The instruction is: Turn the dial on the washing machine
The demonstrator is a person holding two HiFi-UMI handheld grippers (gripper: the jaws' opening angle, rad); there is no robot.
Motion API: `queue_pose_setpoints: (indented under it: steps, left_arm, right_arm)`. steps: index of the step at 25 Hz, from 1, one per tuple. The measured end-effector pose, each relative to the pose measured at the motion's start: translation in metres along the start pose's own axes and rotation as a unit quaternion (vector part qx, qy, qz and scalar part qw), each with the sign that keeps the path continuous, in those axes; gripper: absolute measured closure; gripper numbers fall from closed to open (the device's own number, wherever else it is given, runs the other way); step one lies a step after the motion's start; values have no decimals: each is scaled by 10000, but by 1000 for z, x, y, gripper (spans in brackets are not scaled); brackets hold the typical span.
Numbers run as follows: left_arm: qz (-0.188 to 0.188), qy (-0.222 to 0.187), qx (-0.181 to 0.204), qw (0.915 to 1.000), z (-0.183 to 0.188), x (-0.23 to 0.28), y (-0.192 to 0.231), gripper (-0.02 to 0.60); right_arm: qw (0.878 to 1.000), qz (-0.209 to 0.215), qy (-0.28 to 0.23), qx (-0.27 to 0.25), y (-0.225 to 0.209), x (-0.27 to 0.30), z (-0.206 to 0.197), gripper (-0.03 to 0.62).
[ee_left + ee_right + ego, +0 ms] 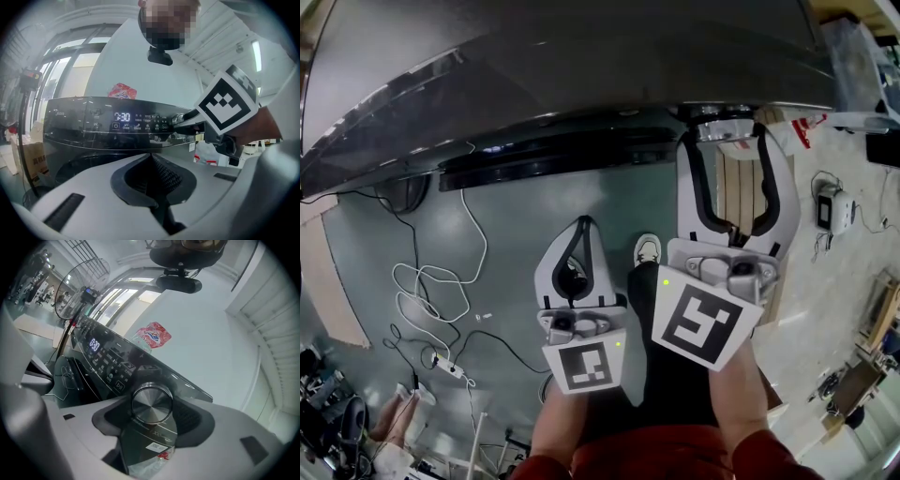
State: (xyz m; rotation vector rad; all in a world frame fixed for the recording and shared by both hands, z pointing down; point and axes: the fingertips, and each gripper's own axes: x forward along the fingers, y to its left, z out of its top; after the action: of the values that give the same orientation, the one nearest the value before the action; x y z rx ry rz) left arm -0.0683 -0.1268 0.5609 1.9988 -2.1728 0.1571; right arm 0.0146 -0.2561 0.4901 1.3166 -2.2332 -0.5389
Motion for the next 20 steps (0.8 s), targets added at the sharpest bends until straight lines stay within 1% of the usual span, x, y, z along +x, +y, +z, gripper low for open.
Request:
queue_pose_setpoints:
  steps: [6, 11, 16, 20]
  left_arm:
    - [31, -14, 16, 10000, 0, 1, 3, 572]
    - [78, -74, -2, 9999, 4, 1, 3, 572]
    - [36, -58, 27, 10000, 3, -2, 3, 572]
    - [12, -75, 100, 9999, 3, -3, -1, 572]
  right_arm:
    - [10000, 29, -18, 53, 0, 0, 0, 316]
    - [9996, 140, -20, 257, -3, 0, 0, 316]
    - [9961, 269, -46, 841, -1, -1, 1, 318]
    - [9886, 418, -60, 1442, -3, 0, -1, 318]
